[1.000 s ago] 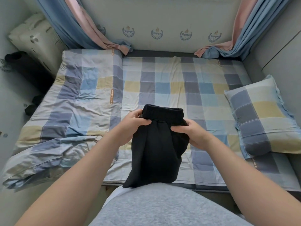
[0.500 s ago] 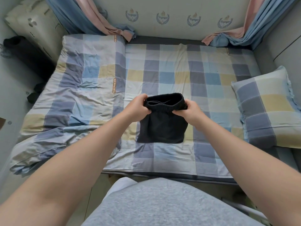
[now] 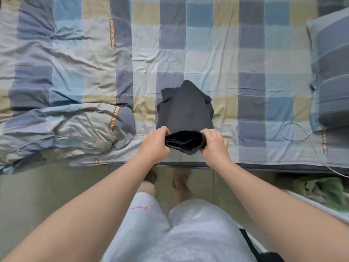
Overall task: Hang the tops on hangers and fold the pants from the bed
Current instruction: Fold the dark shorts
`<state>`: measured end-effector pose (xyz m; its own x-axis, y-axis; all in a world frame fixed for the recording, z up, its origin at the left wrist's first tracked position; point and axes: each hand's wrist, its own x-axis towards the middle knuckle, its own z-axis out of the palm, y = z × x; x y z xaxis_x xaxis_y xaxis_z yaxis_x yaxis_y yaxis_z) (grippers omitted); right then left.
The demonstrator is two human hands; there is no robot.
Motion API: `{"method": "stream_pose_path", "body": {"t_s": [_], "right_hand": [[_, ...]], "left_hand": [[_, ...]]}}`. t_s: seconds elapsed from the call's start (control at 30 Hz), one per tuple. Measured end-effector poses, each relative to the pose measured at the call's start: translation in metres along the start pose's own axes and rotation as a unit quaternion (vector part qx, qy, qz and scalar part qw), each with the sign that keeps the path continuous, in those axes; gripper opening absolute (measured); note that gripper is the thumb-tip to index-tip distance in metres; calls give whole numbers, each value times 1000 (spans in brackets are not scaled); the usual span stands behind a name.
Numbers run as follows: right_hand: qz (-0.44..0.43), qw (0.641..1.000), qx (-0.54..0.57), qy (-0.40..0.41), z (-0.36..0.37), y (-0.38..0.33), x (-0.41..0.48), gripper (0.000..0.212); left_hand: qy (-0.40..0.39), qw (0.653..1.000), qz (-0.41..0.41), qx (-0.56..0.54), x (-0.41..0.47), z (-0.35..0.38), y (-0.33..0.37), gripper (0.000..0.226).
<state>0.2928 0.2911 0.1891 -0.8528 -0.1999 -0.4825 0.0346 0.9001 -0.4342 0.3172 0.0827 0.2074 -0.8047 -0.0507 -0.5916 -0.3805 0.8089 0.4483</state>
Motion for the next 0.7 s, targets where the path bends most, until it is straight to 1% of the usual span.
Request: {"method": "stream_pose_path", "body": {"t_s": [0.13, 0.27, 0.37, 0.43, 0.5, 0.53, 0.6, 0.7], "right_hand": [[23, 997, -21, -74, 94, 44, -21, 47], [55, 987, -17, -148, 158, 73, -46, 44], [85, 968, -20, -237, 186, 82, -61, 38], [100, 947, -25, -305, 196, 85, -65, 33], [113, 934, -28, -337, 197, 84, -65, 30], [122, 934, -20, -336, 196, 83, -62, 29], [145, 937, 13, -317, 190, 80, -52, 26], [178, 938, 81, -286, 178, 77, -25, 19]], "left_hand": [[-116, 992, -24, 32, 6, 84, -57, 32], [-212, 974, -45, 60, -2, 148, -102, 31], [-291, 951, -79, 70, -11, 180, -126, 24], [-335, 936, -77, 71, -14, 192, -134, 17], [-354, 929, -79, 72, -14, 195, -137, 16], [-353, 929, -87, 64, -13, 194, -137, 17], [-340, 934, -107, 30, -3, 189, -137, 18], [-298, 945, -129, -30, 26, 172, -131, 21]]}}
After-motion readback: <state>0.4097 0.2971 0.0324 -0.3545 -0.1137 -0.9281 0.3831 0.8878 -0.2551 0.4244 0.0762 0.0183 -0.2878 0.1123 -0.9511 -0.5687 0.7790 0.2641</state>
